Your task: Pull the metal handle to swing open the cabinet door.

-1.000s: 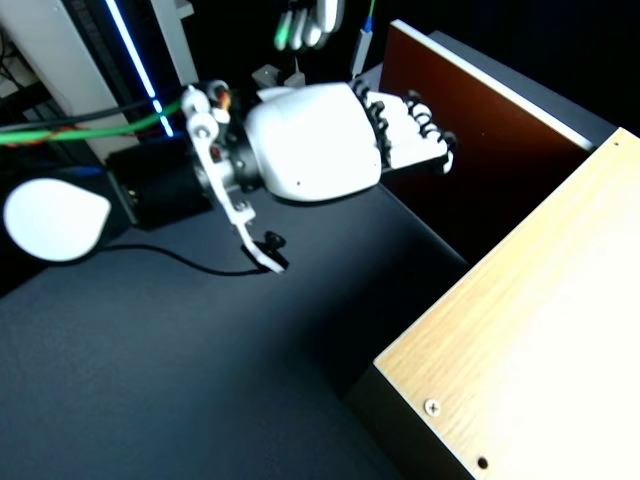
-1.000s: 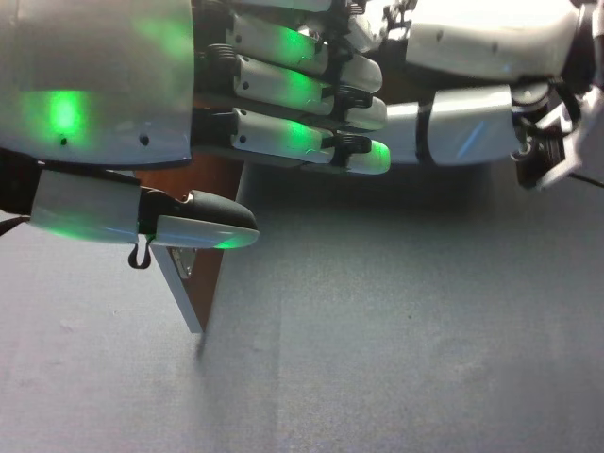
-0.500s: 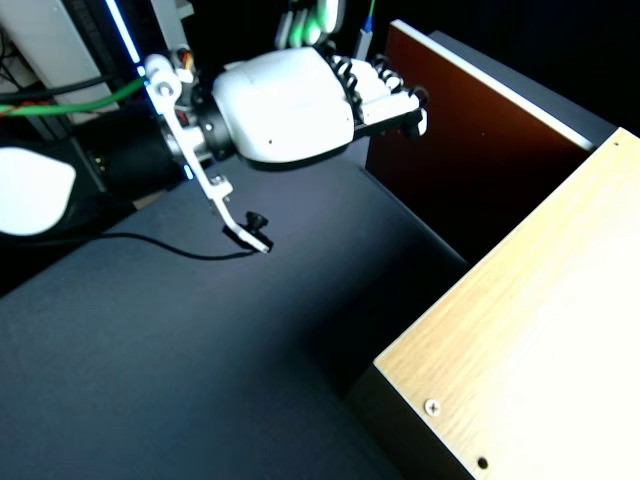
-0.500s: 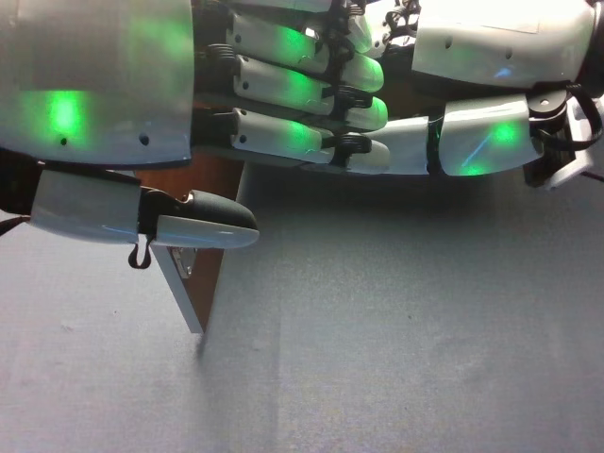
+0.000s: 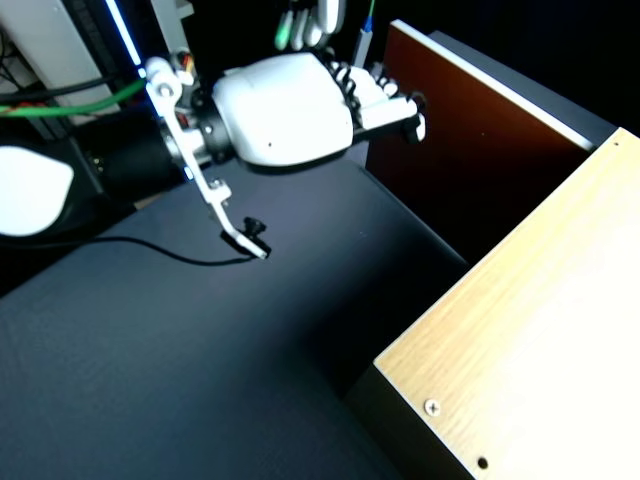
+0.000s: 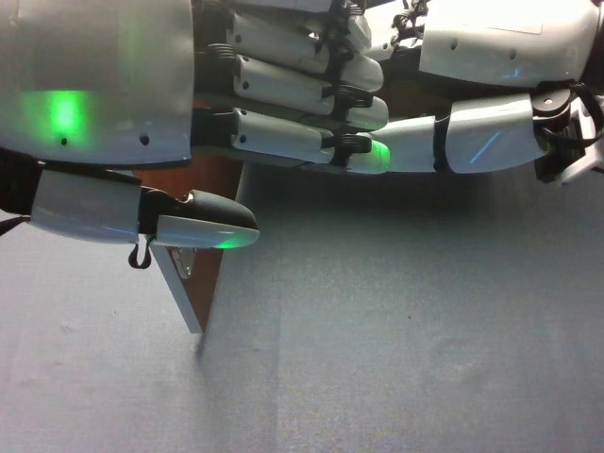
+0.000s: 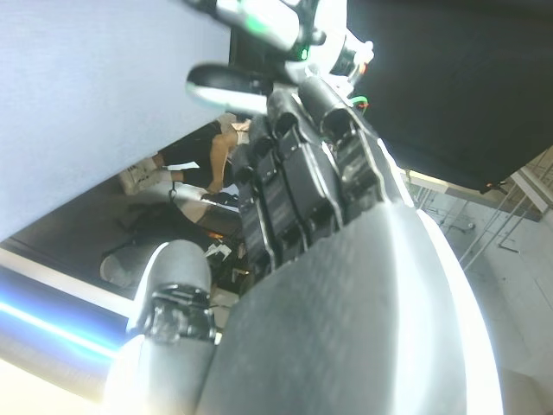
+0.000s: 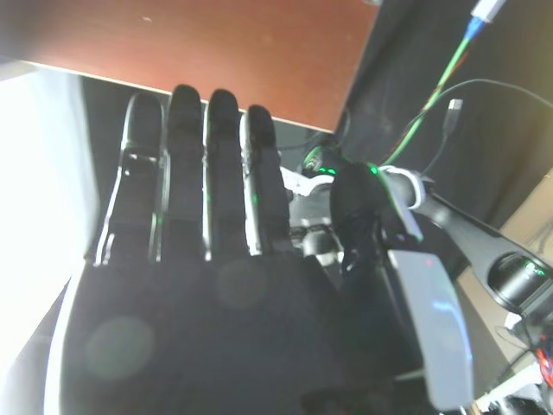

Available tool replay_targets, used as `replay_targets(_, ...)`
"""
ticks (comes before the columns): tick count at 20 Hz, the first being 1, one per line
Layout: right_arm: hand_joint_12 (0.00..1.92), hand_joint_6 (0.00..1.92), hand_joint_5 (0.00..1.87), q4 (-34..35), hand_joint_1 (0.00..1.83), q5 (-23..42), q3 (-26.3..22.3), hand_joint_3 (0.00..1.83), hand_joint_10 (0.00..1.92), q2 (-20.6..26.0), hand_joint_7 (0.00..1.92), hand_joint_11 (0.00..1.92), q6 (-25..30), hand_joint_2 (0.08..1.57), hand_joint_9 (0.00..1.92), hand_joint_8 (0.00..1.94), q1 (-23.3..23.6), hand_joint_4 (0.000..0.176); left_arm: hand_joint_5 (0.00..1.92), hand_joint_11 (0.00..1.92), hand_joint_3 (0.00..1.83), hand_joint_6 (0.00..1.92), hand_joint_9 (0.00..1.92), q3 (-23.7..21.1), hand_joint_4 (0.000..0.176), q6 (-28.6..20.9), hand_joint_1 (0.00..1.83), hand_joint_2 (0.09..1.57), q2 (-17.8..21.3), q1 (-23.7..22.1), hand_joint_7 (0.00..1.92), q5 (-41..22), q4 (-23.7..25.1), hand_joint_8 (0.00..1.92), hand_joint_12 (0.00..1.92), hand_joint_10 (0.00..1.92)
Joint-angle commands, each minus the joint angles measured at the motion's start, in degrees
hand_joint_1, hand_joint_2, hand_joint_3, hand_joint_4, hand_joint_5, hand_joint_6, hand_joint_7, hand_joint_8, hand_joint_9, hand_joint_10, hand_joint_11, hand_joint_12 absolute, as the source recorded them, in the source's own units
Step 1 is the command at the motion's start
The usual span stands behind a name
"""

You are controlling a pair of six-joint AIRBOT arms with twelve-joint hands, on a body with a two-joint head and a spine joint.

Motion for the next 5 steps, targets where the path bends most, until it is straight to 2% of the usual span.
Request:
replay_targets(1,0.97,0.00,0.40,3.6,0.00,5.0,0.2,0.06,0.00,0.4,0.42,0.00,0.4,1.57,0.39,0.00,1.2,0.000,0.43,0.10,0.03,0.00,0.45,-0.1,0.000,0.6,0.00,1.57,0.4,-0.5,0.46,-1.4,-5.5,0.00,0.79,0.00)
replay_targets(5,0.96,0.00,0.40,3.8,0.00,5.0,-0.4,0.06,0.00,0.7,0.42,0.00,0.4,1.57,0.38,0.00,1.5,0.000,0.43,0.09,0.03,0.00,0.45,-0.1,0.000,0.6,0.00,1.57,0.4,-0.5,0.46,-1.4,-5.5,0.00,0.80,0.00)
